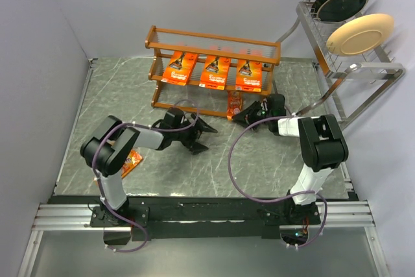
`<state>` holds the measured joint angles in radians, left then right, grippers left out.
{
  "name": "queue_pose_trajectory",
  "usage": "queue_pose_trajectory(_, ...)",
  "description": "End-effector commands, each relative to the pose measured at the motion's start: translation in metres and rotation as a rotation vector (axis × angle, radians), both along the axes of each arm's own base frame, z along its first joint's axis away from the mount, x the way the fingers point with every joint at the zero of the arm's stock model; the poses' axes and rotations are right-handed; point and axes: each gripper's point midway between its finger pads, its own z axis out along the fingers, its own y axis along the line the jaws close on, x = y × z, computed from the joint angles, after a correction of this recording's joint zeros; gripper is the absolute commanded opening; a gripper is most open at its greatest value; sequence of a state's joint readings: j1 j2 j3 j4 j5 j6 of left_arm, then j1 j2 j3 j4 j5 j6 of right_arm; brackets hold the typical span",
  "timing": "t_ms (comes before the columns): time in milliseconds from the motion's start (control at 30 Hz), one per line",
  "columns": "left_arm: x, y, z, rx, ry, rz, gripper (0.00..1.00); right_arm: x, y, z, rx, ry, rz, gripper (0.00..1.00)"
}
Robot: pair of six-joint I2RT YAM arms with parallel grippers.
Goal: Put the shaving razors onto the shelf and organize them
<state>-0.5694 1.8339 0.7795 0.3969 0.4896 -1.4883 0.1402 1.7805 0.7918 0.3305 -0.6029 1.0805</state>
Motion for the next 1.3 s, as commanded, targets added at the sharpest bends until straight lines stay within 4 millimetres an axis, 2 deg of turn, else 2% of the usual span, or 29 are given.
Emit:
queue_pose_trajectory(0,0.002,0.037,0.011,0.059,-0.064,-0.007,0.97,0.012,0.007,0.025,0.021,-0.098,0.032,0.43)
queue_pose_trajectory(33,-0.003,0.044,0.009,0.082,-0.048,-0.021,0.97,0.007,0.009,0.028,0.004,-0.111,0.060,0.47)
queue_pose_trajectory(67,-0.001,0.049,0.016,0.086,-0.068,-0.036,0.97,-0.001,0.010,0.027,-0.005,-0.092,0.079,0.50)
queue_pose_trajectory(100,0.001,0.059,0.026,0.096,-0.115,-0.064,0.97,-0.007,0.013,0.039,-0.006,-0.124,0.100,0.52)
queue_pose_trajectory(167,-0.006,0.075,0.029,0.140,-0.100,-0.091,0.98,-0.033,0.011,0.030,-0.021,-0.082,0.134,0.53)
queue_pose_trajectory(200,-0.006,0.088,0.038,0.164,-0.164,-0.122,0.98,-0.042,0.009,0.038,-0.024,-0.097,0.142,0.56)
queue_pose_trajectory(267,-0.014,0.105,0.042,0.231,-0.184,-0.177,0.96,-0.073,0.005,0.020,-0.053,-0.037,0.180,0.57)
queue_pose_trajectory(300,-0.010,0.121,0.050,0.276,-0.274,-0.202,0.97,-0.081,0.003,0.023,-0.068,-0.050,0.193,0.58)
queue_pose_trajectory(333,-0.013,0.127,0.054,0.278,-0.302,-0.239,0.95,-0.094,-0.001,0.016,-0.093,-0.041,0.214,0.58)
queue_pose_trajectory(367,-0.006,0.138,0.064,0.337,-0.414,-0.311,0.94,-0.104,-0.004,0.011,-0.109,-0.022,0.218,0.59)
queue_pose_trajectory(400,-0.015,0.159,0.061,0.383,-0.343,-0.325,0.94,-0.108,-0.005,0.017,-0.119,-0.057,0.227,0.60)
queue_pose_trajectory(433,-0.016,0.167,0.067,0.392,-0.363,-0.363,0.91,-0.115,-0.007,0.013,-0.129,-0.049,0.225,0.60)
queue_pose_trajectory(467,-0.004,0.177,0.084,0.440,-0.426,-0.393,0.89,-0.117,-0.009,0.014,-0.138,-0.066,0.219,0.60)
queue_pose_trajectory(500,-0.022,0.193,0.079,0.514,-0.415,-0.512,0.89,-0.116,-0.010,0.019,-0.142,-0.097,0.214,0.62)
queue_pose_trajectory(533,-0.015,0.207,0.086,0.609,-0.443,-0.558,0.88,-0.115,-0.010,0.021,-0.148,-0.112,0.210,0.63)
queue_pose_trajectory(567,-0.024,0.222,0.080,0.678,-0.463,-0.700,0.87,-0.111,-0.010,0.026,-0.151,-0.142,0.210,0.64)
queue_pose_trajectory(600,-0.036,0.235,0.077,0.708,-0.419,-0.763,0.86,-0.108,-0.009,0.031,-0.154,-0.168,0.217,0.64)
queue_pose_trajectory(700,-0.040,0.281,0.074,0.882,-0.452,-0.912,0.87,-0.100,-0.007,0.038,-0.158,-0.205,0.235,0.65)
queue_pose_trajectory(733,-0.056,0.294,0.068,0.893,-0.384,-0.984,0.87,-0.096,-0.006,0.041,-0.159,-0.214,0.238,0.65)
queue_pose_trajectory(767,-0.062,0.311,0.063,0.916,-0.354,-1.023,0.86,-0.095,-0.006,0.042,-0.161,-0.217,0.237,0.65)
queue_pose_trajectory(833,-0.079,0.321,0.058,0.868,-0.298,-1.033,0.86,-0.092,-0.006,0.044,-0.161,-0.226,0.241,0.65)
queue_pose_trajectory(900,-0.090,0.335,0.053,0.909,-0.266,-1.024,0.89,-0.090,-0.006,0.045,-0.166,-0.235,0.246,0.66)
queue_pose_trajectory(933,-0.103,0.340,0.040,0.918,-0.220,-1.040,0.89,-0.090,-0.006,0.046,-0.169,-0.235,0.243,0.66)
queue_pose_trajectory(967,-0.096,0.346,0.034,0.977,-0.236,-1.009,0.90,-0.090,-0.006,0.046,-0.171,-0.237,0.244,0.69)
queue_pose_trajectory(1067,-0.105,0.352,0.022,1.006,-0.244,-1.000,0.92,-0.091,-0.006,0.046,-0.168,-0.237,0.237,0.72)
queue_pose_trajectory(1167,-0.119,0.348,0.006,0.957,-0.188,-1.008,0.88,-0.092,-0.005,0.046,-0.156,-0.226,0.234,0.72)
queue_pose_trajectory(1267,-0.108,0.361,-0.009,1.053,-0.154,-0.952,0.88,-0.090,-0.004,0.045,-0.149,-0.216,0.236,0.73)
